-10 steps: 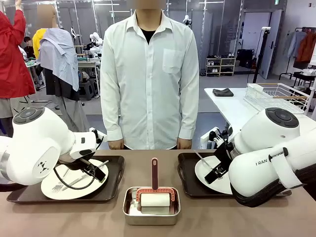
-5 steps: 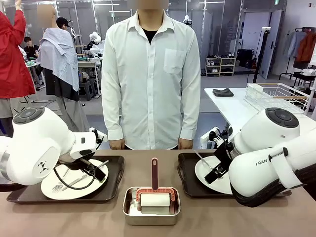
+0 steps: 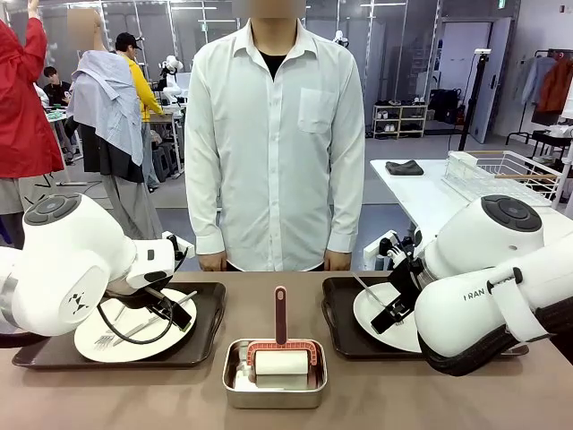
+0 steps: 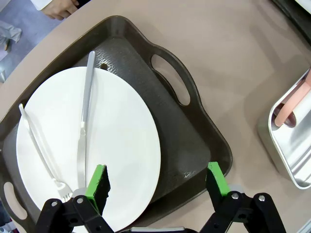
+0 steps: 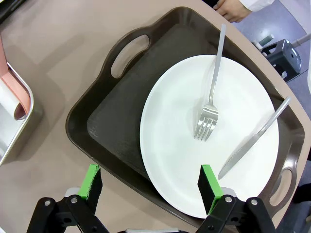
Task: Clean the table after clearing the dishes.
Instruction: When the left (or right) Handle tray is removed, use the left hand (or right hand) to clean the left (or right) side of the table with the Lint Roller.
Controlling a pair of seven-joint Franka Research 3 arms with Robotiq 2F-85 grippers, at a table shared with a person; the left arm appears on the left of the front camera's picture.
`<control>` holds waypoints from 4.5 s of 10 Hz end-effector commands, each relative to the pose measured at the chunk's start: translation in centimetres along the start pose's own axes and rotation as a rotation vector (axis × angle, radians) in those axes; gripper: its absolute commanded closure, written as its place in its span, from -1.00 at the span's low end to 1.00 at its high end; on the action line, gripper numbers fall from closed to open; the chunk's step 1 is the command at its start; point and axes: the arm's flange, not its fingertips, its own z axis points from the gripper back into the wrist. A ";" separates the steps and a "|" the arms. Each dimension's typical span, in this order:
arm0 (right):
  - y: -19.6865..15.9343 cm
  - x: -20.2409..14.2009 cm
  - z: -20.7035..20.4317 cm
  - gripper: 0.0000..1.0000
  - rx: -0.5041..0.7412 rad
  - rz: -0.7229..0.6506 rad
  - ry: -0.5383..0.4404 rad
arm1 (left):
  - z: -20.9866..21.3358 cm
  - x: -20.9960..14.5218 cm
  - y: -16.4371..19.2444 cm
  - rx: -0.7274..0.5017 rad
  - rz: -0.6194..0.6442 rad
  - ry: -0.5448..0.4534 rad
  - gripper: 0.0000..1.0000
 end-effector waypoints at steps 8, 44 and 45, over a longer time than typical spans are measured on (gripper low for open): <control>-1.8 2.1 1.4 -1.00 0.084 -0.012 0.012 | 0.5 1.7 0.9 -0.021 -0.009 0.019 -1.00; -27.8 -33.7 22.1 -1.00 0.490 -1.334 -0.901 | 22.6 -28.1 28.0 -0.381 1.086 -0.786 -1.00; -27.8 -33.7 22.1 -1.00 0.490 -1.334 -0.901 | 22.6 -28.1 28.0 -0.381 1.086 -0.786 -1.00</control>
